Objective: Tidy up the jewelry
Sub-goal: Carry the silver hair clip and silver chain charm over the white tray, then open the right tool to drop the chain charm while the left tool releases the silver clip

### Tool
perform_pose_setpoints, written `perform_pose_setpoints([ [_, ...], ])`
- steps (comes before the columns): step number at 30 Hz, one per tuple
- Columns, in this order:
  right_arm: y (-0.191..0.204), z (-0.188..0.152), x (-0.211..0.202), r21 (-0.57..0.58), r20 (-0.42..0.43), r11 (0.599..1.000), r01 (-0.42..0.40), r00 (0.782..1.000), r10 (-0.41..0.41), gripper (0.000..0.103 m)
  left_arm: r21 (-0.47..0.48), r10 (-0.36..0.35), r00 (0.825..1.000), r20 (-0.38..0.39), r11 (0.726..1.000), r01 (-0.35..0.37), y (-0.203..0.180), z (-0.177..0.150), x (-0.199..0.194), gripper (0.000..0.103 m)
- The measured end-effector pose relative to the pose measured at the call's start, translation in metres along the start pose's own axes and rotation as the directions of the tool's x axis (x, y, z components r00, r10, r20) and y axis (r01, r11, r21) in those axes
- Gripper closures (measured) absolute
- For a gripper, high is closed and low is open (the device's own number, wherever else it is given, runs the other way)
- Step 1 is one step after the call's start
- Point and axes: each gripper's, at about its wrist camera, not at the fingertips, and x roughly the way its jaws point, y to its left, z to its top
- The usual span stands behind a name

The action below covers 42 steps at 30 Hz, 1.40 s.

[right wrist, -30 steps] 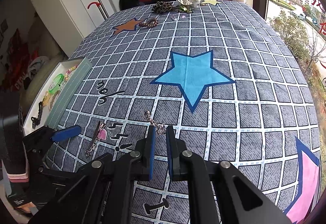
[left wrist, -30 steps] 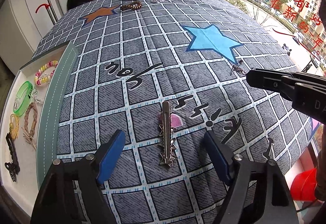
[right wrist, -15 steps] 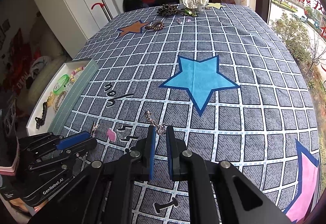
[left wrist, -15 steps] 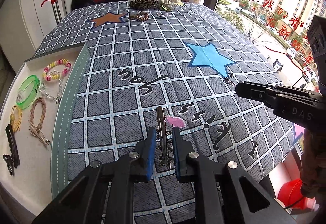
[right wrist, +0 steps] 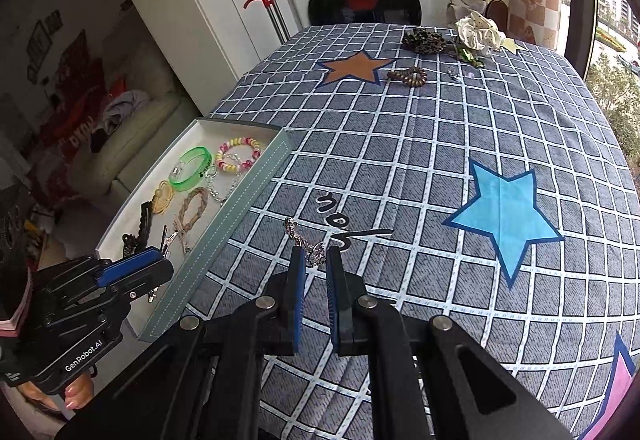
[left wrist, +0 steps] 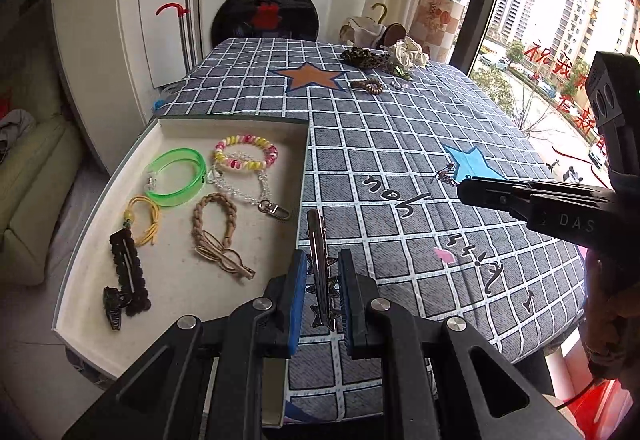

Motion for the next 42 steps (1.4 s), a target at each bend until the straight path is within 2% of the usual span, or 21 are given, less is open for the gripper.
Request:
perform_pose_setpoints([
  [4, 0.039, 0.012, 0.019, -0.068, -0.028, 0.997, -0.043, 0.999, 0.042, 0.092, -0.053, 0.047, 0.999, -0.013, 0.997, -0.048, 0.036, -0.008, 0.001, 0.08],
  [10, 0.094, 0.023, 0.056, -0.159, -0.098, 0.983, -0.095, 0.992, 0.08, 0.092, -0.116, 0.073, 0.996, -0.058, 0.99, -0.08, 0.072, -0.021, 0.015, 0.08],
  [16, 0.126, 0.025, 0.096, -0.24, -0.184, 0.968, -0.077, 0.982, 0.032, 0.092, -0.119, 0.068, 0.994, -0.09, 0.99, -0.079, 0.082, -0.025, 0.032, 0.08],
  [25, 0.14, 0.023, 0.124, -0.33, -0.241, 0.944, -0.002, 0.967, -0.082, 0.092, -0.133, 0.078, 0.99, -0.12, 0.987, -0.094, 0.092, -0.027, 0.044, 0.08],
  [32, 0.145, 0.023, 0.14, -0.352, -0.281, 0.936, 0.022, 0.951, -0.128, 0.092, -0.126, 0.087, 0.989, -0.12, 0.987, -0.102, 0.091, -0.026, 0.045, 0.08],
  [39, 0.147, 0.021, 0.146, -0.353, -0.298, 0.936, 0.014, 0.946, -0.127, 0.091, -0.127, 0.095, 0.988, -0.124, 0.986, -0.111, 0.09, -0.026, 0.046, 0.08],
  [42, 0.146, 0.022, 0.146, -0.338, -0.298, 0.941, 0.003, 0.948, -0.11, 0.087, -0.129, 0.101, 0.987, -0.128, 0.985, -0.117, 0.09, -0.025, 0.047, 0.08],
])
